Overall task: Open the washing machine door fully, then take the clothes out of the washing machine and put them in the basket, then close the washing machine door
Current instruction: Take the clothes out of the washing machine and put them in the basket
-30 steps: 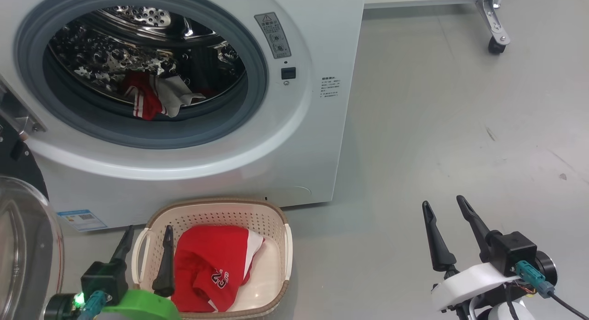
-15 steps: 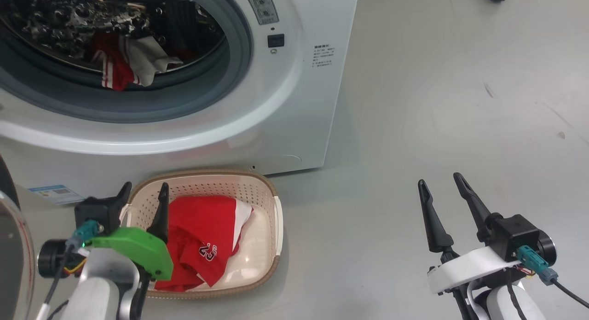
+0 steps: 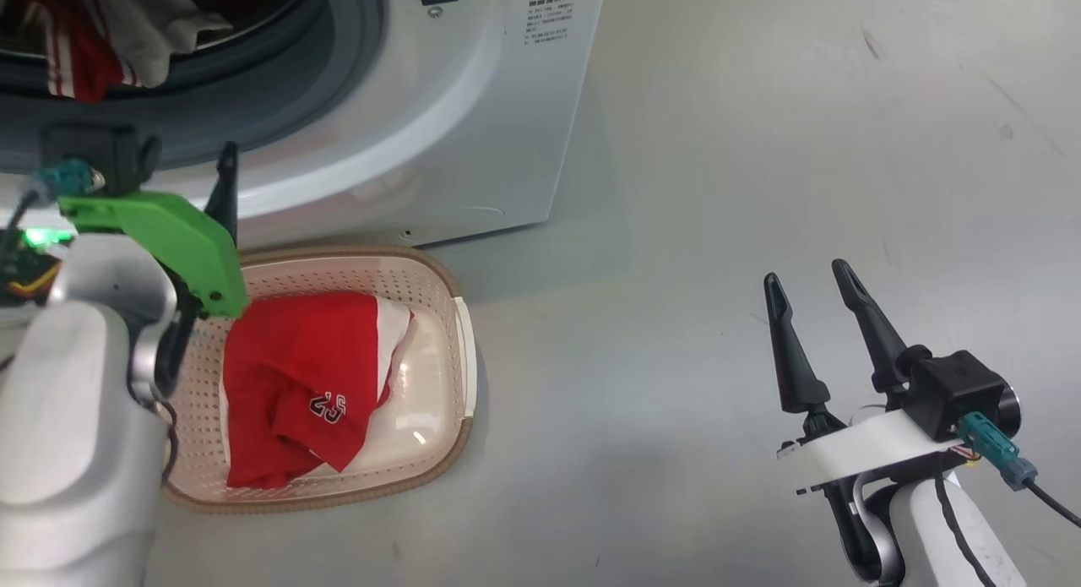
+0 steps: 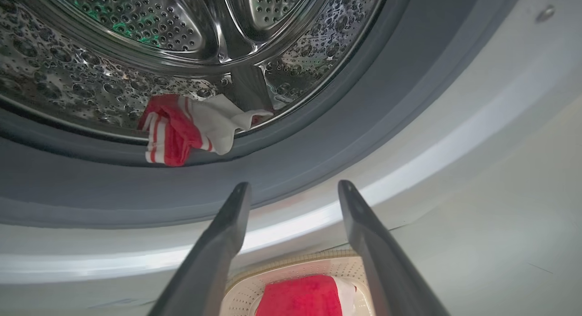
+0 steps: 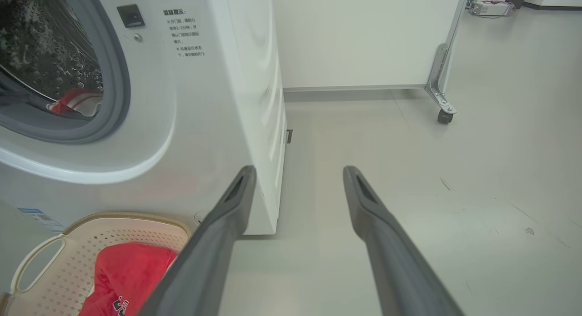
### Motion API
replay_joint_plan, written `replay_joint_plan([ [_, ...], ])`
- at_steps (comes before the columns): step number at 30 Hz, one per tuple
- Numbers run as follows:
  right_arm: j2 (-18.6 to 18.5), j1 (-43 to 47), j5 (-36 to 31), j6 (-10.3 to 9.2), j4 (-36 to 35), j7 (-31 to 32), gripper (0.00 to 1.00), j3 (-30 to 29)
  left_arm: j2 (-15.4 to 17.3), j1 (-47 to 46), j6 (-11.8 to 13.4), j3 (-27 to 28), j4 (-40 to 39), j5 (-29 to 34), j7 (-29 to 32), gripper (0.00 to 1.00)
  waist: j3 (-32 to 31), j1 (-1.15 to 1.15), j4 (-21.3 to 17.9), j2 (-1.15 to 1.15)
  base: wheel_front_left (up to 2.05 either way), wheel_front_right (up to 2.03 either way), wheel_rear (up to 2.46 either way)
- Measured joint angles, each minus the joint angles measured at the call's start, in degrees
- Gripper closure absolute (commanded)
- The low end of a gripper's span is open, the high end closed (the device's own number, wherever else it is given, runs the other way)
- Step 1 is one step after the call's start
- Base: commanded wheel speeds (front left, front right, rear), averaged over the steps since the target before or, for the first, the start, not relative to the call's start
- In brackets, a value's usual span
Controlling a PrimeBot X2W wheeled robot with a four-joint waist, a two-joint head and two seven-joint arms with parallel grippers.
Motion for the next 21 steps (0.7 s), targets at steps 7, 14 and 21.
replay_joint_plan([
  [7, 0.27, -3.32, 0.60, 0.45, -0.12, -1.05, 0.00, 1.10, 5.08, -10.67, 0.68, 0.48, 2.25, 4.52, 4.21, 0.00, 5.58, 0.00, -1.80, 0.00, 0.00, 0.00, 0.00],
  [14, 0.57, -5.61, 2.07, 0.63, 1.18, -2.00, 0.00, 2.20, 9.83, -17.06, 2.70, 2.01, 6.20, 8.31, 6.69, 0.00, 10.08, 0.01, -4.04, 0.00, 0.00, 0.00, 0.00],
  [21, 0.74, -6.81, 3.04, 0.93, 2.34, -2.55, 0.00, 2.64, 11.16, -20.12, 3.52, 1.98, 9.93, 9.82, 8.32, 0.00, 12.80, 0.01, -6.62, 0.00, 0.00, 0.00, 0.00],
])
